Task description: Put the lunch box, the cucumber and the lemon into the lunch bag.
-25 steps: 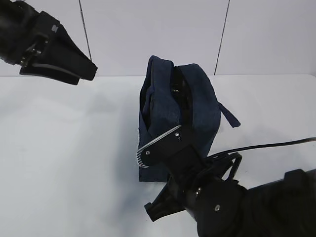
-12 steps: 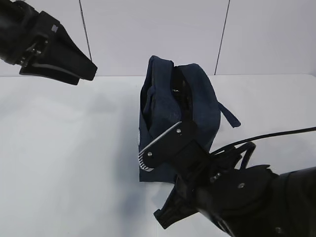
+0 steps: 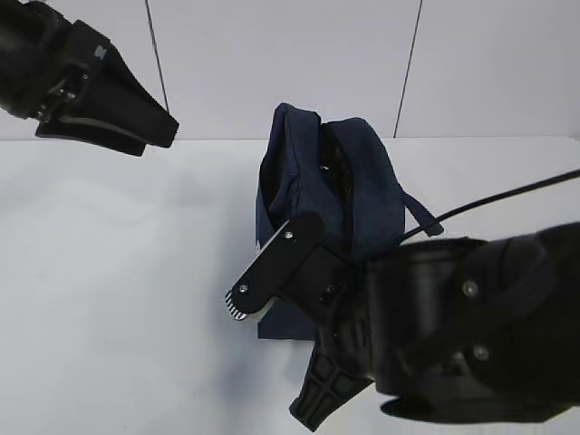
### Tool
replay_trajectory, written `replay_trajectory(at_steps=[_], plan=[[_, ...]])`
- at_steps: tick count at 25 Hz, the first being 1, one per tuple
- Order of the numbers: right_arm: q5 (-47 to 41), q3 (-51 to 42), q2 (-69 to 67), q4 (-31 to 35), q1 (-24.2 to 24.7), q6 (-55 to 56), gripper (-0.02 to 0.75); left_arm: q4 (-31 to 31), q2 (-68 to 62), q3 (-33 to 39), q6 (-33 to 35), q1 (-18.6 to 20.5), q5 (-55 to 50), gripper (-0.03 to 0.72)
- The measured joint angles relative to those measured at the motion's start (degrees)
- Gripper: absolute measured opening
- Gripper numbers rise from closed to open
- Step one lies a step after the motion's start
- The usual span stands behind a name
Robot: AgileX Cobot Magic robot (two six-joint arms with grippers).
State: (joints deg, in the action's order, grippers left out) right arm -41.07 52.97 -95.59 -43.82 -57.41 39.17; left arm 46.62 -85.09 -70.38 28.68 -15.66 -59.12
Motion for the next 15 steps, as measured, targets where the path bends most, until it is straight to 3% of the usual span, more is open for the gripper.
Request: replay_trajectory(at_steps=[6,15], plan=[[-8.29,8.34,0.0,6.56,0.33,-16.61,0.008,0.0,0.0,0.0,0.0,0.0,0.0,0.362],[-12.57,16.6,0.0,19.33,4.99,-36.32,0.008,0.0,0.0,0.0,0.0,0.0,-1.26,0.362]])
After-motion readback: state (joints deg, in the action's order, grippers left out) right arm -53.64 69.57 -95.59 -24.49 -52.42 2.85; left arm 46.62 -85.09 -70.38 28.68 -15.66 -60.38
